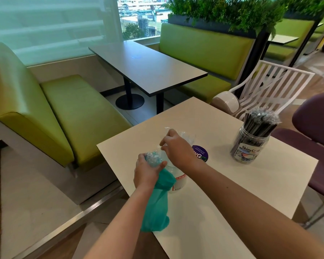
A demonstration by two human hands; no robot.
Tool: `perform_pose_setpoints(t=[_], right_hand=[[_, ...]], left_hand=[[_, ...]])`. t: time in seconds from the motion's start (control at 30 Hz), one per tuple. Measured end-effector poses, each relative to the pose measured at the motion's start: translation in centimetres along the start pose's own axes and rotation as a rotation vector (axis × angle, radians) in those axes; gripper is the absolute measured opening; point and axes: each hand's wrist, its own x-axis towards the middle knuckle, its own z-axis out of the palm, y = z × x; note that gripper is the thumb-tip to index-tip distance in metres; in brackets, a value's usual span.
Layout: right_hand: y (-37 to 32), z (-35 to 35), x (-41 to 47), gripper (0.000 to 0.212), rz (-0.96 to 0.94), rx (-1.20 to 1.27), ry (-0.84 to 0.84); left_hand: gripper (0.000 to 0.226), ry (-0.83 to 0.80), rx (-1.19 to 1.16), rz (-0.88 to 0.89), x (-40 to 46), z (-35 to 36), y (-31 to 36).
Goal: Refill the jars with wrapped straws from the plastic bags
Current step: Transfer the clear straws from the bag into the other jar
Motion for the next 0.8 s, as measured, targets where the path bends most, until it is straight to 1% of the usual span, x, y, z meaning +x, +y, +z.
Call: perform_pose_setpoints(t=[0.1,0.13,0.2,0.23,0.3,0.37,0.4,0.47,0.53,0.6,0.67,0.73,0.8], right_hand=[[0.3,0.1,-0.2,0.024,-0.035,-0.058,-0.010],[0.5,-0.2,-0.3,0.026,-0.070,-0.108,0.017],[0.8,-0.5,-0.5,0.024,-0.106,-0.228,0.155],[1.0,-0.7,-0.7,0.020,-0.083,-0.250,0.209],[1.5,-0.8,-1.2,0.017,-0.030,-0.221,0.189],[2.1,-0.7,-1.7,0.023,-0.010,-0.175,0.114],[2.2,-0.7,-2.0,0.025,-0.013,-0.169,0.112],[1.8,-0.9,-2.5,0.027,-0.010,-0.184,0.171],[0.8,-1.0,-3.5,0.024,0.057,-0.178,0.263],[-0.3,-0.8,-4.7,0.016,0.090,-0.096,0.330],[-1.3,-0.1,-5.9,0.011,0.034,0.080,0.334],[-2.4,0.9,-7.0,0.009,0.055,0.315,0.233],[-3.3,1.8,-7.9,0.010,0.182,0.481,0.109]], left_hand=[[0.072,0.003,0.004,-0.004,-0.1,0.0,0.1],[0.071,0.001,0.000,-0.007,-0.1,0.0,0.2],[0.069,-0.004,-0.011,-0.017,-0.2,0.0,0.3],[0.068,-0.008,-0.018,-0.024,-0.3,0.0,0.4],[0.069,-0.021,-0.029,-0.036,-0.2,0.0,0.6],[0.072,-0.034,-0.048,-0.052,-0.4,-0.1,0.9],[0.072,-0.039,-0.063,-0.061,-0.5,-0.1,0.9],[0.067,-0.044,-0.099,-0.064,-0.4,-0.4,0.9],[0.061,-0.037,-0.135,-0.049,-0.5,-0.9,0.6],[0.059,-0.025,-0.175,-0.039,-0.5,-1.4,0.1],[0.061,-0.013,-0.215,-0.036,-0.8,-2.1,-0.4],[0.065,-0.009,-0.265,-0.027,-1.2,-2.8,-0.9],[0.066,-0.021,-0.299,-0.014,-1.6,-3.5,-1.3]])
